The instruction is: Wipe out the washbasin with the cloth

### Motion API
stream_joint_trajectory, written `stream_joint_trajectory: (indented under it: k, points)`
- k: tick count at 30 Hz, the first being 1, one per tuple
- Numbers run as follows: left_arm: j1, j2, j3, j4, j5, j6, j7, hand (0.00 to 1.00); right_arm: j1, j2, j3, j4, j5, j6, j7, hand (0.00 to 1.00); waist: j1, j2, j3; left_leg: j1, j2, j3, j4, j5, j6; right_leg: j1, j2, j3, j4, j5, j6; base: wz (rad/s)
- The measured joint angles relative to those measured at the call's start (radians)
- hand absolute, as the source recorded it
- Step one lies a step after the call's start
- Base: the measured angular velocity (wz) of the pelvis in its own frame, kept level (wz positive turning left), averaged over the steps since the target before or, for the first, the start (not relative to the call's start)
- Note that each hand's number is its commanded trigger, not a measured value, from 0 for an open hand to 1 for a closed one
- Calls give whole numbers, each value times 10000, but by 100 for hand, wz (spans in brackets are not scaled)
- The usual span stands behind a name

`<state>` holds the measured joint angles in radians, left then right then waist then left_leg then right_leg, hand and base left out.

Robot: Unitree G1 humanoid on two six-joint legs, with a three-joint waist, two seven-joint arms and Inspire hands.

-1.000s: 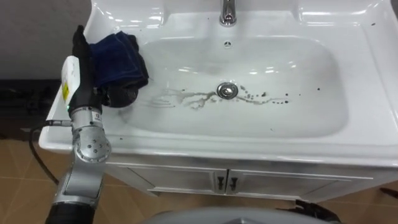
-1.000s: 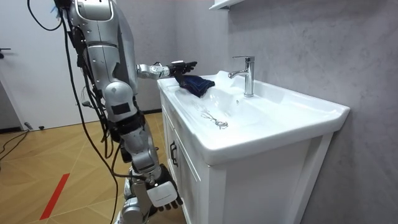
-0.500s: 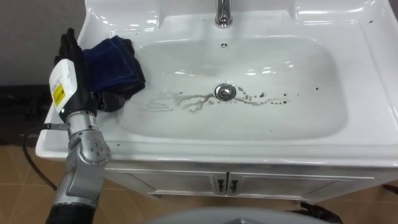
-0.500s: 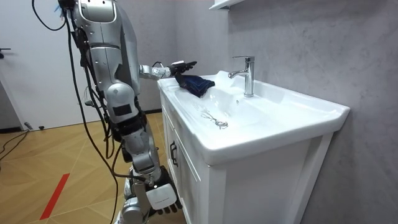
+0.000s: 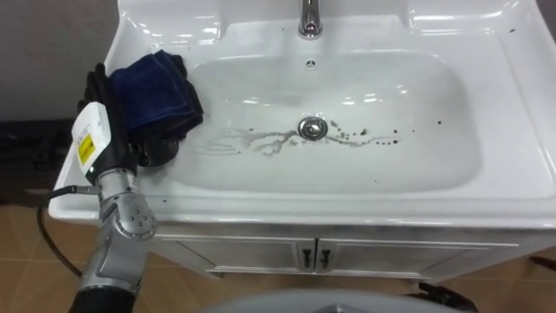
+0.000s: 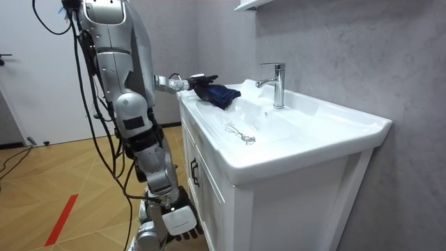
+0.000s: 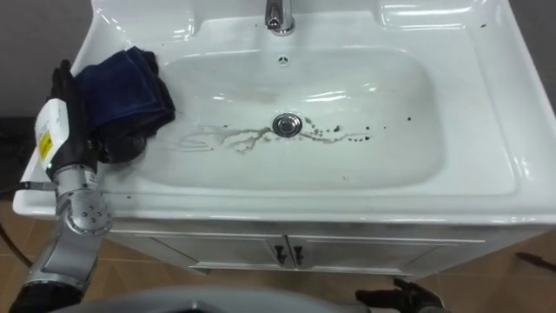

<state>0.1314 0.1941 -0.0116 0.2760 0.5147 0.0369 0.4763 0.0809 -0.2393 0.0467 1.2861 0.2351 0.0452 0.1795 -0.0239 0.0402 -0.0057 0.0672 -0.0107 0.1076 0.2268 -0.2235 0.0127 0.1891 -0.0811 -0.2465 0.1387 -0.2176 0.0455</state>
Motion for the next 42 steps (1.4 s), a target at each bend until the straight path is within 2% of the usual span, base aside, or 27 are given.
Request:
stream_joint_trajectory:
  k: [2, 4, 7, 8, 9, 12, 15, 23, 28, 30, 42]
  points:
    - [-7, -46, 1, 141, -1, -37, 0, 0, 8, -5, 0, 2, -2, 1, 51, 0, 1, -2, -2, 11, 2, 5, -3, 0, 0, 3, 0, 5, 1, 0, 0, 0]
    - [-48, -75, -6, 604, -5, -264, 9, 0, 20, -8, -10, -6, -17, 7, 65, 0, -26, -6, -6, 68, 2, 30, -39, 3, -3, 42, 0, 20, 10, 0, 0, -2]
    - [-70, -75, 6, 693, -3, -311, 11, 0, 87, -5, -26, -66, -18, 9, 63, 0, -31, -25, -20, 106, 9, 52, -47, 6, -6, 51, 0, 23, 52, 0, 0, 0]
    - [-74, -75, 8, 703, -4, -311, 5, 4, 93, -5, -26, -74, -18, 13, 63, 0, -31, -30, -24, 114, 9, 54, -48, 6, -6, 52, 0, 34, 60, 0, 0, -3]
    - [-88, -75, 8, 759, -46, -315, -22, 52, 98, -2, -26, -93, -18, 46, 62, 0, -37, -41, -30, 141, 11, 53, -59, 6, -6, 50, 0, 71, 94, -1, 1, -5]
    - [-105, -73, 43, 786, -93, -314, -71, 100, 99, 12, -38, -150, -18, 221, 66, 0, -46, -104, -67, 153, 15, 61, -64, 6, -5, 40, 0, 127, 118, -1, 1, -5]
    - [-127, -63, 133, 764, -71, -316, -10, 100, 153, 13, -133, -250, -48, 234, 79, 0, -36, -154, -98, 154, 20, 119, -85, 7, -3, 52, 2, 174, 127, -1, 1, -3]
    - [-414, -56, 510, 1281, -118, -462, -185, 100, 179, 35, -217, -431, -52, 561, 139, 0, 28, -217, -83, 299, 52, 224, -135, 66, -13, 153, 27, 272, 118, 14, -23, -3]
    - [-683, 286, 713, 1672, -104, -450, -246, 100, 168, 28, -192, -457, -98, 671, 60, 0, 29, -190, -81, 495, 55, 331, -287, 97, -24, 212, 40, 441, 107, 9, -24, -8]
    - [-740, 327, 767, 1731, -103, -447, -247, 100, 160, 28, -195, -461, -105, 671, 47, 0, 29, -182, -82, 514, 54, 338, -287, 97, -23, 198, 40, 481, 106, 9, -24, -6]
    - [-743, 251, 858, 1769, -134, -351, -377, 100, 74, -33, -112, -468, -157, 876, -99, 0, 38, -77, -86, 613, 57, 397, -434, 104, -35, 229, 51, 493, 114, 9, -24, -1]
